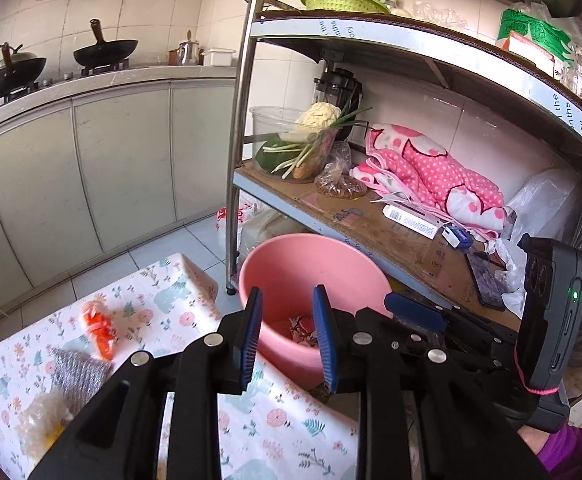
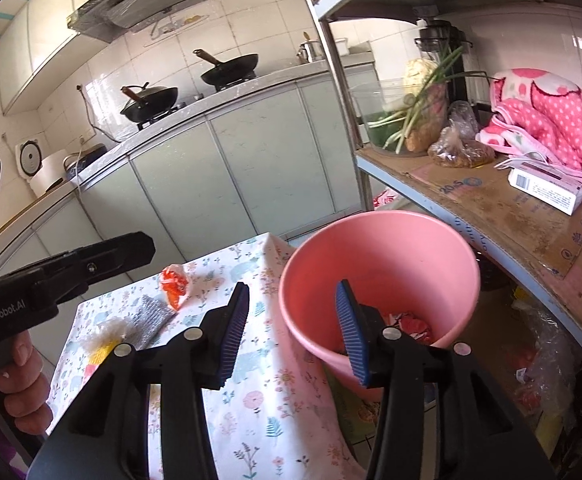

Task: Collect trash
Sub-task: 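Return the right gripper to the table and approach the orange snack bag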

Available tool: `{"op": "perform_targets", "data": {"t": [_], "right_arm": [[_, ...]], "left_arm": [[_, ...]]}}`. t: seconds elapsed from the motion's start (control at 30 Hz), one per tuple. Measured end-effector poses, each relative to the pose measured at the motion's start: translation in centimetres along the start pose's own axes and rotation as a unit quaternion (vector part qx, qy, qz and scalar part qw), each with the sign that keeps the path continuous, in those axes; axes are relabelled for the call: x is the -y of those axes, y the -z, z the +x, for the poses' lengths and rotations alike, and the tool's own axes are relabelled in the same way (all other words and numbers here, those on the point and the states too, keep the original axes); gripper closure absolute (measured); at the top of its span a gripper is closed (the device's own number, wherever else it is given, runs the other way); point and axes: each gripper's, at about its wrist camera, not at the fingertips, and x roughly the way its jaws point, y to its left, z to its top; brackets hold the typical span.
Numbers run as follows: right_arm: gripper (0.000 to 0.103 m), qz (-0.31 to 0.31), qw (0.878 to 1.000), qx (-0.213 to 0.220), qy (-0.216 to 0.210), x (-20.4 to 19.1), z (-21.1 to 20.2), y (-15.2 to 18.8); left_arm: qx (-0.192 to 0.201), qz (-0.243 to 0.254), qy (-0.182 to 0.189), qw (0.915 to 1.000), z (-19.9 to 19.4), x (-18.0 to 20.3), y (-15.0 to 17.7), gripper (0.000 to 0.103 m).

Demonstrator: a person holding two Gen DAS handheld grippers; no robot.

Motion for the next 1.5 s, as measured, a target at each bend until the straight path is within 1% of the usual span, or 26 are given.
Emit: {"op": "perform_targets", "data": {"t": [0.23,0.4,0.5,0.6,0.73,0.93,1.03,1.17,1.27,1.5], "right_arm": [[0.057,-0.023,0.999,-0.016,-0.021,-2.9,0.4,0.7],[0.057,-0.039,0.999,-0.023,-0.031,-4.7,0.6,1.1],[0.057,-0.044,0.998,-0.028,-0.034,-5.5,0.9,1.4],[0.057,-0.048,0.997,-0.035,-0.039,-6.4,1.4,1.6],[0.057,-0.056,0.996,-0.043,-0.048,-7.5,2.0,1.7],[0.057,-0.064,0.994,-0.061,-0.061,-9.0,3.5,2.2],[0.057,-0.069,0.993,-0.070,-0.067,-9.8,4.4,2.5],[0.057,-0.074,0.991,-0.083,-0.072,-10.5,5.4,2.7],[0.057,-0.077,0.990,-0.091,-0.074,-10.9,6.2,3.0],[0.057,-0.081,0.988,-0.106,-0.072,-11.2,7.3,3.4]], "left_arm": [[0.001,-0.014,-0.021,0.9997,-3.1,-2.4,2.0,0.078],[0.014,-0.027,-0.047,0.9984,-6.0,-5.1,3.0,0.078],[0.023,-0.045,-0.072,0.9962,-7.9,-7.4,3.8,0.078],[0.029,-0.065,-0.102,0.9922,-9.6,-9.9,4.8,0.078],[0.029,-0.102,-0.133,0.9855,-11.5,-13.4,6.6,0.078],[0.016,-0.140,-0.190,0.9717,-13.4,-17.4,10.1,0.078],[0.010,-0.144,-0.208,0.9674,-13.8,-18.6,11.7,0.078],[0.002,-0.144,-0.215,0.9659,-13.6,-19.2,13.3,0.078],[-0.008,-0.147,-0.207,0.9672,-12.8,-19.5,14.2,0.078],[-0.031,-0.142,-0.197,0.9696,-9.9,-19.9,14.3,0.078]]}}
